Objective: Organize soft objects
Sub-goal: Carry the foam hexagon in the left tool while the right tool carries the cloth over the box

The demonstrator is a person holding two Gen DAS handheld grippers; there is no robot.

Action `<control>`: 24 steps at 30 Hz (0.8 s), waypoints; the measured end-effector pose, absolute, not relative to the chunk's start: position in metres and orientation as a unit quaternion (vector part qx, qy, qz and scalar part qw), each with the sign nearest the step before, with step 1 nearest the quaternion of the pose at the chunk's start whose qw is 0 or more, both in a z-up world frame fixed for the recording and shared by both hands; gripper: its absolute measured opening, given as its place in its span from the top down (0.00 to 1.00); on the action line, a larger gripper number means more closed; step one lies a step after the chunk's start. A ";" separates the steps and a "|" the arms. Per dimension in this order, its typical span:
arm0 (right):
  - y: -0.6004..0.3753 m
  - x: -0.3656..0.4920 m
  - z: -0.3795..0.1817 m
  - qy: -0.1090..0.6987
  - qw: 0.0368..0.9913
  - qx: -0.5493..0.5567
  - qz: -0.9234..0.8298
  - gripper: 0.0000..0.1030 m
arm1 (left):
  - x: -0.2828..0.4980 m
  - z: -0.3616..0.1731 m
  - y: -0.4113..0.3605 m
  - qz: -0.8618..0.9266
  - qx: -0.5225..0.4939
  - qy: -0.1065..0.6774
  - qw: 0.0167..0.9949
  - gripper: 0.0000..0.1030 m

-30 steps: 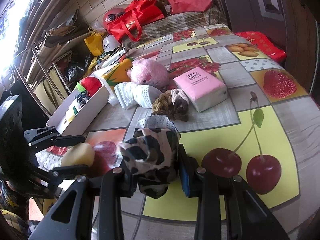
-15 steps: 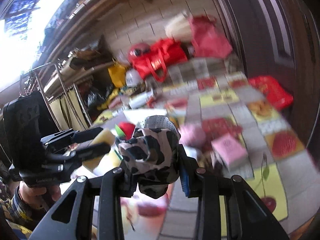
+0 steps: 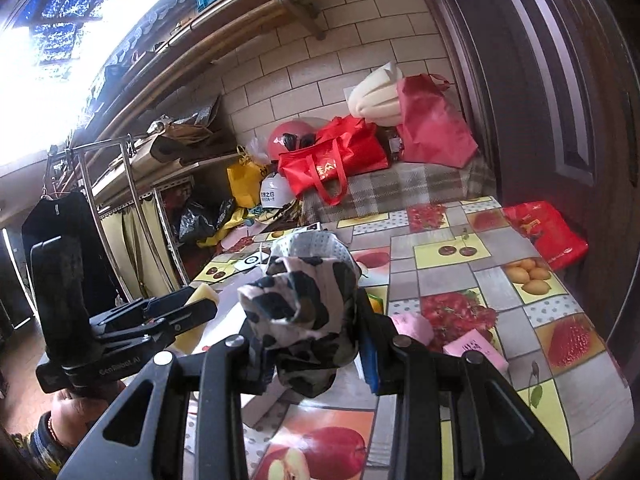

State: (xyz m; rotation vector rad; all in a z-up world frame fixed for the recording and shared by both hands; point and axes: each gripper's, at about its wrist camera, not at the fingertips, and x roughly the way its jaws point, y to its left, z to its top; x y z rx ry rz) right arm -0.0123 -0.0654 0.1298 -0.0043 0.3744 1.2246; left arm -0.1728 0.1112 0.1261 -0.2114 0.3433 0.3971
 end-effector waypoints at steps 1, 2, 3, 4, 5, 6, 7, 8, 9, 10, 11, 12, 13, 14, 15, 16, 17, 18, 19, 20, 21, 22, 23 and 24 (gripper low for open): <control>-0.065 -0.014 0.130 0.175 0.801 -0.002 0.572 0.67 | -0.175 0.126 0.113 0.198 -0.106 0.169 0.960 0.49; -0.063 -0.014 0.131 0.176 0.800 -0.003 0.574 0.67 | -0.176 0.125 0.115 0.200 -0.108 0.167 0.959 0.49; -0.062 -0.015 0.131 0.176 0.799 -0.004 0.575 0.67 | -0.177 0.125 0.117 0.202 -0.110 0.166 0.959 0.49; -0.060 -0.016 0.132 0.176 0.798 -0.005 0.576 0.67 | -0.179 0.125 0.120 0.204 -0.112 0.164 0.959 0.49; -0.059 -0.018 0.132 0.176 0.797 -0.007 0.577 0.67 | -0.181 0.125 0.121 0.205 -0.114 0.164 0.958 0.49; -0.057 -0.019 0.133 0.175 0.797 -0.009 0.578 0.67 | -0.182 0.124 0.122 0.207 -0.115 0.163 0.958 0.49; -0.055 -0.019 0.134 0.175 0.796 -0.009 0.579 0.67 | -0.184 0.124 0.124 0.210 -0.117 0.162 0.957 0.49; -0.053 -0.020 0.135 0.174 0.796 -0.010 0.580 0.67 | -0.185 0.123 0.126 0.212 -0.119 0.162 0.957 0.49; -0.051 -0.020 0.135 0.174 0.795 -0.010 0.581 0.67 | -0.186 0.122 0.127 0.213 -0.121 0.162 0.956 0.49; -0.048 -0.021 0.136 0.174 0.794 -0.011 0.582 0.67 | -0.187 0.121 0.129 0.215 -0.123 0.162 0.955 0.49; -0.047 -0.021 0.136 0.174 0.793 -0.011 0.583 0.67 | -0.188 0.120 0.130 0.216 -0.124 0.162 0.955 0.49; -0.046 -0.022 0.137 0.175 0.792 -0.011 0.584 0.67 | -0.189 0.119 0.132 0.217 -0.126 0.163 0.954 0.49; -0.044 -0.022 0.137 0.175 0.792 -0.012 0.585 0.66 | -0.190 0.118 0.133 0.218 -0.127 0.163 0.954 0.49; -0.042 -0.023 0.137 0.175 0.791 -0.013 0.586 0.66 | -0.191 0.117 0.135 0.220 -0.128 0.164 0.953 0.49; -0.040 -0.024 0.138 0.175 0.790 -0.014 0.587 0.66 | -0.192 0.116 0.136 0.221 -0.130 0.164 0.953 0.49; -0.038 -0.024 0.138 0.175 0.790 -0.014 0.587 0.66 | -0.192 0.115 0.137 0.222 -0.131 0.164 0.952 0.49; -0.037 -0.024 0.138 0.176 0.789 -0.015 0.588 0.66 | -0.193 0.114 0.138 0.223 -0.132 0.164 0.952 0.49; -0.035 -0.024 0.138 0.176 0.789 -0.016 0.588 0.66 | -0.194 0.113 0.140 0.223 -0.134 0.164 0.951 0.49; -0.033 -0.025 0.138 0.177 0.788 -0.016 0.589 0.66 | -0.194 0.113 0.141 0.224 -0.135 0.164 0.951 0.49; -0.032 -0.025 0.137 0.178 0.788 -0.017 0.589 0.66 | -0.195 0.112 0.142 0.225 -0.136 0.164 0.951 0.49; -0.030 -0.026 0.138 0.178 0.788 -0.018 0.589 0.66 | -0.195 0.111 0.143 0.226 -0.137 0.163 0.950 0.49; -0.028 -0.027 0.137 0.179 0.787 -0.019 0.590 0.66 | -0.196 0.111 0.144 0.227 -0.137 0.163 0.950 0.49; -0.027 -0.026 0.137 0.180 0.787 -0.019 0.590 0.66 | -0.197 0.111 0.146 0.229 -0.139 0.163 0.950 0.49; -0.026 -0.027 0.137 0.181 0.786 -0.020 0.591 0.66 | -0.197 0.110 0.147 0.231 -0.140 0.163 0.949 0.49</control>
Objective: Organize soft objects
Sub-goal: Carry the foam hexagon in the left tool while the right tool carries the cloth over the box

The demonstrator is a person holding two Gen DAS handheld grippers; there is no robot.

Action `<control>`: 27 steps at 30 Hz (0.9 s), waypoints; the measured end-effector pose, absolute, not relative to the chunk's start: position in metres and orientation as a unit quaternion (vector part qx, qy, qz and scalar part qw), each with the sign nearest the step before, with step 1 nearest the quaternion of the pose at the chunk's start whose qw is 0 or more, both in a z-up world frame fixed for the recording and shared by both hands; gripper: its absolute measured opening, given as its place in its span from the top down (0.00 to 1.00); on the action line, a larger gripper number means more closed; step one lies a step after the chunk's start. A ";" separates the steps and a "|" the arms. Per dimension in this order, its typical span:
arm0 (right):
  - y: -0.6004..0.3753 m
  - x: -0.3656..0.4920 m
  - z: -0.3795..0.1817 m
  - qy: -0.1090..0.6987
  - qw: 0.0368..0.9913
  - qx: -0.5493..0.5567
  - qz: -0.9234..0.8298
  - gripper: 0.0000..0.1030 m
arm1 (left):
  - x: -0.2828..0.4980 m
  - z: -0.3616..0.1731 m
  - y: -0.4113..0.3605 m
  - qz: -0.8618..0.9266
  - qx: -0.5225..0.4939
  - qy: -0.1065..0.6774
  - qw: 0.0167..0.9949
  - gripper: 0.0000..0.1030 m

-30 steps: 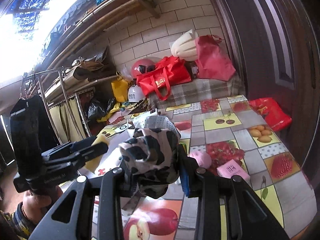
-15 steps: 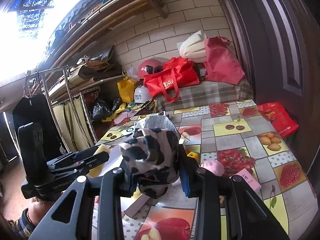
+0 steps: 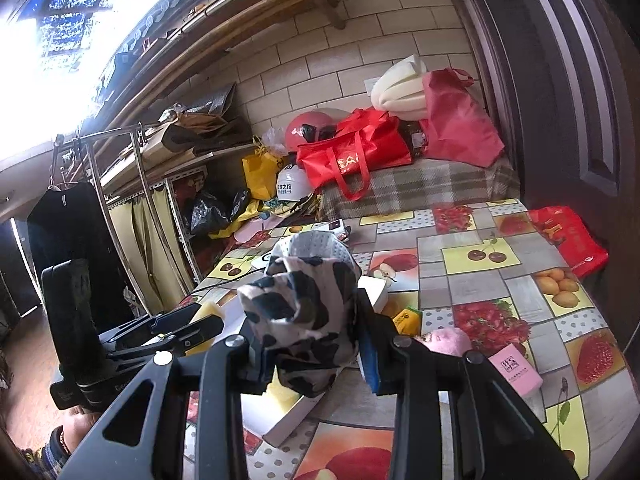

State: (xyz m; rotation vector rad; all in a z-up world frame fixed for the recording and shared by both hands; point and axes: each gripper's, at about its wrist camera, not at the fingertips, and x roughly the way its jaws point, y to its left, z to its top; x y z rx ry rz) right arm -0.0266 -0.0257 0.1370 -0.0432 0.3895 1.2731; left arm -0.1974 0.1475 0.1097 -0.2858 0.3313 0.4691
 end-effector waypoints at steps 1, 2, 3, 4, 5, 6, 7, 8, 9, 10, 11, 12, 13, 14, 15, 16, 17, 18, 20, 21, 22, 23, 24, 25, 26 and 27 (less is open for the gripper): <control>-0.024 -0.027 0.137 0.182 0.786 -0.021 0.591 0.66 | -0.198 0.109 0.149 0.231 -0.142 0.162 0.949 0.49; -0.023 -0.028 0.136 0.182 0.785 -0.022 0.592 0.66 | -0.200 0.108 0.150 0.232 -0.145 0.162 0.948 0.49; -0.021 -0.028 0.136 0.183 0.784 -0.023 0.592 0.66 | -0.201 0.107 0.152 0.234 -0.147 0.162 0.947 0.49; -0.019 -0.029 0.135 0.185 0.784 -0.024 0.593 0.66 | -0.202 0.106 0.154 0.235 -0.149 0.163 0.947 0.49; -0.017 -0.030 0.135 0.187 0.783 -0.025 0.593 0.66 | -0.203 0.105 0.155 0.236 -0.151 0.163 0.946 0.49; -0.016 -0.030 0.134 0.188 0.782 -0.026 0.594 0.66 | -0.204 0.104 0.156 0.236 -0.152 0.163 0.946 0.49; -0.015 -0.030 0.134 0.190 0.781 -0.027 0.595 0.66 | -0.205 0.103 0.156 0.237 -0.154 0.164 0.945 0.49; -0.014 -0.030 0.133 0.190 0.780 -0.027 0.595 0.66 | -0.205 0.102 0.158 0.237 -0.155 0.165 0.945 0.49; -0.013 -0.030 0.133 0.192 0.780 -0.027 0.595 0.66 | -0.206 0.102 0.158 0.238 -0.157 0.165 0.944 0.49; -0.011 -0.030 0.132 0.193 0.779 -0.028 0.596 0.66 | -0.206 0.101 0.159 0.238 -0.158 0.166 0.944 0.49; -0.010 -0.030 0.132 0.194 0.778 -0.029 0.596 0.66 | -0.206 0.100 0.160 0.238 -0.158 0.166 0.944 0.49; -0.008 -0.030 0.131 0.195 0.778 -0.029 0.597 0.66 | -0.207 0.100 0.161 0.238 -0.159 0.167 0.943 0.49; -0.008 -0.030 0.131 0.196 0.777 -0.030 0.597 0.66 | -0.207 0.099 0.161 0.239 -0.160 0.167 0.943 0.49; -0.007 -0.030 0.131 0.196 0.777 -0.031 0.597 0.66 | -0.207 0.099 0.162 0.239 -0.160 0.167 0.943 0.49; -0.006 -0.030 0.131 0.197 0.777 -0.031 0.598 0.66 | -0.207 0.098 0.163 0.239 -0.161 0.168 0.943 0.49; -0.005 -0.030 0.131 0.198 0.776 -0.031 0.598 0.66 | -0.207 0.097 0.163 0.240 -0.162 0.168 0.942 0.49; -0.005 -0.030 0.130 0.199 0.776 -0.032 0.598 0.66 | -0.207 0.097 0.164 0.240 -0.163 0.169 0.942 0.49; -0.004 -0.030 0.130 0.199 0.775 -0.032 0.598 0.66 | -0.207 0.096 0.166 0.241 -0.164 0.170 0.941 0.49; -0.003 -0.030 0.130 0.199 0.775 -0.033 0.599 0.66 | -0.207 0.095 0.167 0.241 -0.166 0.171 0.941 0.49; -0.002 -0.030 0.129 0.200 0.775 -0.034 0.599 0.66 | -0.207 0.094 0.168 0.242 -0.166 0.171 0.941 0.49; -0.001 -0.030 0.129 0.200 0.774 -0.034 0.599 0.66 | -0.207 0.094 0.169 0.242 -0.167 0.172 0.940 0.49; 0.000 -0.029 0.129 0.201 0.774 -0.035 0.599 0.66 | -0.207 0.093 0.170 0.243 -0.168 0.172 0.940 0.49; 0.002 -0.029 0.129 0.202 0.773 -0.036 0.600 0.66 | -0.207 0.093 0.171 0.243 -0.168 0.172 0.940 0.49; 0.004 -0.029 0.129 0.203 0.772 -0.037 0.601 0.66 | -0.207 0.093 0.171 0.244 -0.167 0.173 0.939 0.49; 0.006 -0.029 0.129 0.204 0.771 -0.038 0.602 0.66 | -0.207 0.094 0.172 0.245 -0.167 0.173 0.939 0.49; 0.008 -0.029 0.130 0.205 0.770 -0.039 0.603 0.66 | -0.207 0.095 0.174 0.246 -0.166 0.174 0.939 0.49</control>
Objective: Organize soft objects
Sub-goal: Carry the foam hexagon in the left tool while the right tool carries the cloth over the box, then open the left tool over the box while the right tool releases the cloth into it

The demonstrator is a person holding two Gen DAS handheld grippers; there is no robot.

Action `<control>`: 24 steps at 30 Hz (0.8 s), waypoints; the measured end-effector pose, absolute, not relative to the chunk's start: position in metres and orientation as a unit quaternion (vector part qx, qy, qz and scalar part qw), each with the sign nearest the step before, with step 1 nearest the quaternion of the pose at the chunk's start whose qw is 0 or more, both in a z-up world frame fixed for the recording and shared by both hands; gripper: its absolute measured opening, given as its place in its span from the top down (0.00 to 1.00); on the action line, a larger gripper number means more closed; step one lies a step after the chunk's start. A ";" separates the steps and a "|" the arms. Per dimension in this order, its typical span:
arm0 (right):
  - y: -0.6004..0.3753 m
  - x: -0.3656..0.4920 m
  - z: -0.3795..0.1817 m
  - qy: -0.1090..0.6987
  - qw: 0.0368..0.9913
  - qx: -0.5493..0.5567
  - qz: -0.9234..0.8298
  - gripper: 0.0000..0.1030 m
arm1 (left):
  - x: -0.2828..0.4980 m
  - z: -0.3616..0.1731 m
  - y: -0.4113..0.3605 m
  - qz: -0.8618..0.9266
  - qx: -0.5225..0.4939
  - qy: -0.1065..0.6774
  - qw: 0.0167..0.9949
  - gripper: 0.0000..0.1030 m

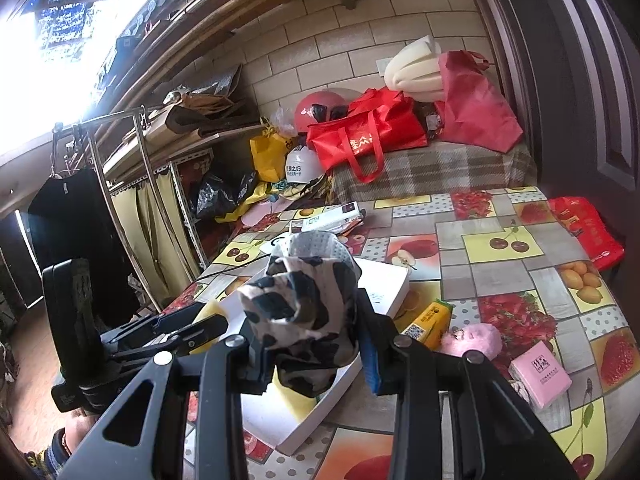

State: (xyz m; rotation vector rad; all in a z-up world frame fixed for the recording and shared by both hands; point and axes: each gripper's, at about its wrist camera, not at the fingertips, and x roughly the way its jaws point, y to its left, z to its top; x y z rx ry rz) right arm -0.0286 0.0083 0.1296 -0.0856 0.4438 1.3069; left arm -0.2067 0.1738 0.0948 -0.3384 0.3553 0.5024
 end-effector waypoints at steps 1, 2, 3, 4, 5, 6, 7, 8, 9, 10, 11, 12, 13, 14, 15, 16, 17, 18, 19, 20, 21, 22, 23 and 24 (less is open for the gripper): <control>0.012 -0.028 0.131 0.206 0.769 -0.041 0.604 0.66 | -0.205 0.096 0.175 0.248 -0.164 0.175 0.939 0.49; 0.014 -0.028 0.131 0.207 0.768 -0.041 0.605 0.66 | -0.204 0.099 0.177 0.252 -0.159 0.175 0.938 0.49; 0.017 -0.028 0.131 0.208 0.767 -0.042 0.606 0.66 | -0.203 0.101 0.180 0.256 -0.155 0.175 0.938 0.49; 0.020 -0.027 0.132 0.210 0.766 -0.042 0.607 0.66 | -0.202 0.104 0.184 0.261 -0.151 0.176 0.937 0.49; 0.023 -0.026 0.132 0.212 0.764 -0.043 0.608 0.66 | -0.201 0.105 0.188 0.265 -0.150 0.176 0.936 0.49; 0.026 -0.026 0.131 0.214 0.763 -0.044 0.608 0.66 | -0.200 0.107 0.192 0.269 -0.150 0.176 0.935 0.49; 0.031 -0.026 0.131 0.215 0.762 -0.047 0.608 0.66 | -0.200 0.110 0.199 0.275 -0.149 0.176 0.934 0.49; 0.034 -0.026 0.130 0.216 0.762 -0.050 0.609 0.66 | -0.200 0.111 0.204 0.280 -0.147 0.175 0.932 0.49; 0.037 -0.026 0.129 0.218 0.760 -0.052 0.609 0.66 | -0.200 0.113 0.210 0.287 -0.146 0.176 0.930 0.49; 0.042 -0.027 0.128 0.220 0.759 -0.055 0.610 0.66 | -0.200 0.113 0.215 0.292 -0.146 0.178 0.928 0.49; 0.047 -0.027 0.126 0.222 0.757 -0.059 0.612 0.66 | -0.201 0.112 0.222 0.299 -0.148 0.181 0.925 0.49; 0.051 -0.028 0.125 0.224 0.755 -0.061 0.613 0.66 | -0.203 0.110 0.226 0.302 -0.151 0.183 0.923 0.49; 0.057 -0.029 0.123 0.228 0.752 -0.065 0.615 0.66 | -0.203 0.108 0.228 0.303 -0.154 0.186 0.922 0.49; 0.063 -0.030 0.121 0.233 0.748 -0.069 0.617 0.66 | -0.204 0.105 0.231 0.305 -0.157 0.188 0.920 0.49; 0.067 -0.032 0.119 0.238 0.745 -0.071 0.619 0.66 | -0.205 0.102 0.232 0.306 -0.160 0.192 0.919 0.49; 0.073 -0.034 0.116 0.244 0.741 -0.076 0.622 0.66 | -0.204 0.098 0.233 0.308 -0.162 0.195 0.917 0.49; 0.079 -0.036 0.112 0.249 0.736 -0.080 0.624 0.66 | -0.205 0.094 0.235 0.309 -0.164 0.198 0.915 0.49; 0.084 -0.039 0.107 0.254 0.732 -0.086 0.626 0.66 | -0.203 0.090 0.237 0.310 -0.167 0.203 0.914 0.49; 0.089 -0.042 0.102 0.260 0.728 -0.091 0.628 0.66 | -0.202 0.086 0.239 0.311 -0.170 0.207 0.912 0.49; 0.093 -0.043 0.098 0.264 0.726 -0.092 0.628 0.66 | -0.200 0.082 0.241 0.314 -0.172 0.213 0.909 0.49; 0.097 -0.045 0.094 0.269 0.725 -0.094 0.627 0.66 | -0.197 0.077 0.244 0.315 -0.175 0.220 0.906 0.48; 0.103 -0.046 0.088 0.275 0.725 -0.095 0.625 0.66 | -0.195 0.073 0.247 0.318 -0.178 0.226 0.904 0.45; 0.108 -0.047 0.084 0.279 0.726 -0.096 0.622 0.66 | -0.192 0.069 0.249 0.321 -0.181 0.231 0.901 0.44; 0.111 -0.047 0.080 0.280 0.728 -0.096 0.618 0.66 | -0.191 0.065 0.251 0.325 -0.183 0.235 0.897 0.35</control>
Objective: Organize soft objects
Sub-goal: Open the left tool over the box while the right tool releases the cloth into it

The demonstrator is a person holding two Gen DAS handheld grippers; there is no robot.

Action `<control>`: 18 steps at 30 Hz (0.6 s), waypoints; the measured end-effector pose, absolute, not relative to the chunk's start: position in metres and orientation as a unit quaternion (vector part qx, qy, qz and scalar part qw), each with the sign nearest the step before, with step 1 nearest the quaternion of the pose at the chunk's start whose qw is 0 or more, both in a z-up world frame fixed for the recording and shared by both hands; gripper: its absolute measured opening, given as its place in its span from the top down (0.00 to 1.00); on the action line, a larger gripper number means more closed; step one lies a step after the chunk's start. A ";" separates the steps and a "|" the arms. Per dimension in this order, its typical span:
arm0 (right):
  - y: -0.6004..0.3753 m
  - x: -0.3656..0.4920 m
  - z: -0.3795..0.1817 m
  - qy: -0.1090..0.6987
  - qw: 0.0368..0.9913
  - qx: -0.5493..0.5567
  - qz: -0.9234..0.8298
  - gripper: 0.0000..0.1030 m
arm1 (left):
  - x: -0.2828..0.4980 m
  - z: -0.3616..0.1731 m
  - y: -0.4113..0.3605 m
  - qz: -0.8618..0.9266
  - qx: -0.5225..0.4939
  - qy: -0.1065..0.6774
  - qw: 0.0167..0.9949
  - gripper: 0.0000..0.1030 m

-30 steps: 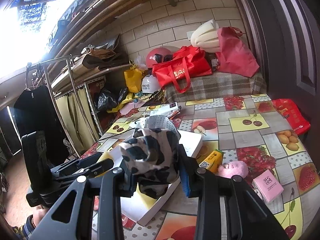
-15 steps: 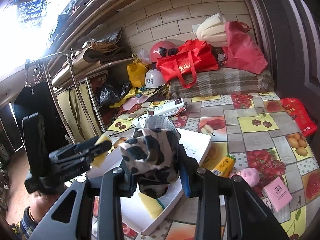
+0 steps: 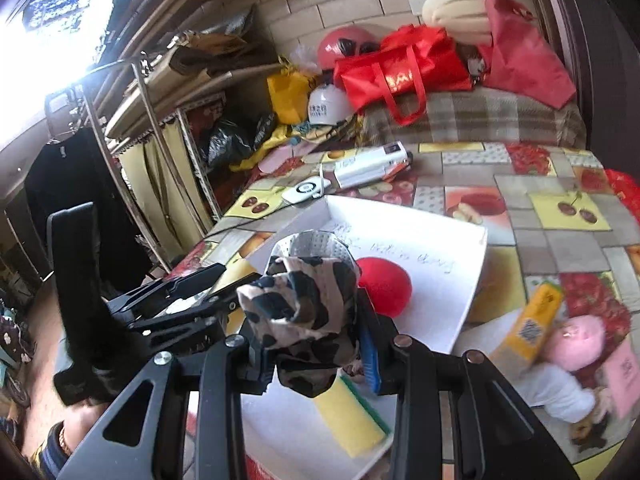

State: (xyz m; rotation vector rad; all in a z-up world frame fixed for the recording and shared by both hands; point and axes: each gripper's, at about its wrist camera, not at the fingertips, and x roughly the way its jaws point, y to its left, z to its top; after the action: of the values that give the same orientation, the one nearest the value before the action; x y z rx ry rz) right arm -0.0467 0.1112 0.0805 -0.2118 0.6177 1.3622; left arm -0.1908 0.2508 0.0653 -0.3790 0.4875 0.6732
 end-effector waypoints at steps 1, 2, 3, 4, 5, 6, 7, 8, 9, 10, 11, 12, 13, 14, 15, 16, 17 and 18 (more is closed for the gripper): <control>0.115 -0.046 0.078 0.283 0.730 -0.095 0.615 0.66 | -0.190 0.063 0.252 0.328 -0.184 0.239 0.895 0.20; 0.117 -0.045 0.075 0.287 0.729 -0.091 0.614 0.66 | -0.189 0.060 0.252 0.331 -0.184 0.243 0.893 0.14; 0.119 -0.044 0.073 0.293 0.728 -0.088 0.614 0.57 | -0.189 0.058 0.251 0.336 -0.183 0.245 0.891 0.06; 0.121 -0.042 0.069 0.303 0.725 -0.085 0.612 0.36 | -0.189 0.058 0.251 0.341 -0.181 0.245 0.889 0.03; 0.121 -0.040 0.067 0.306 0.732 -0.082 0.603 0.27 | -0.190 0.058 0.249 0.348 -0.177 0.243 0.888 0.01; 0.121 -0.036 0.065 0.309 0.736 -0.078 0.597 0.13 | -0.191 0.058 0.249 0.361 -0.172 0.243 0.884 0.01; 0.119 -0.032 0.062 0.315 0.733 -0.068 0.598 0.02 | -0.193 0.059 0.249 0.374 -0.168 0.241 0.880 0.01; 0.116 -0.027 0.059 0.324 0.732 -0.056 0.597 0.00 | -0.196 0.060 0.251 0.379 -0.170 0.237 0.879 0.01; 0.113 -0.025 0.057 0.328 0.732 -0.048 0.595 0.00 | -0.200 0.061 0.252 0.382 -0.175 0.232 0.877 0.01; 0.111 -0.023 0.056 0.330 0.733 -0.043 0.593 0.00 | -0.202 0.061 0.254 0.384 -0.177 0.230 0.876 0.01; 0.109 -0.023 0.056 0.329 0.735 -0.041 0.591 0.00 | -0.203 0.062 0.254 0.387 -0.178 0.229 0.875 0.01; 0.108 -0.024 0.057 0.326 0.738 -0.041 0.590 0.00 | -0.204 0.063 0.253 0.389 -0.178 0.228 0.875 0.01; 0.106 -0.025 0.057 0.323 0.740 -0.042 0.588 0.00 | -0.204 0.063 0.253 0.390 -0.177 0.227 0.875 0.01; 0.104 -0.025 0.058 0.321 0.741 -0.042 0.589 0.00 | -0.204 0.063 0.251 0.389 -0.176 0.228 0.875 0.01; 0.103 -0.026 0.059 0.321 0.741 -0.041 0.589 0.00 | -0.203 0.064 0.250 0.388 -0.174 0.229 0.876 0.01; 0.101 -0.025 0.060 0.321 0.741 -0.038 0.589 0.00 | -0.202 0.064 0.249 0.387 -0.173 0.229 0.876 0.01; 0.099 -0.025 0.061 0.320 0.742 -0.036 0.588 0.00 | -0.202 0.064 0.247 0.386 -0.171 0.229 0.877 0.01; 0.097 -0.024 0.062 0.320 0.743 -0.035 0.586 0.00 | -0.201 0.065 0.244 0.385 -0.169 0.228 0.878 0.01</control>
State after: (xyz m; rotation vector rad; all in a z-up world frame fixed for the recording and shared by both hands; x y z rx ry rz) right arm -0.0244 0.0974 0.0617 -0.0775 0.7016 1.2838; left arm -0.2014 0.2442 0.0652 -0.3530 0.4753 0.8034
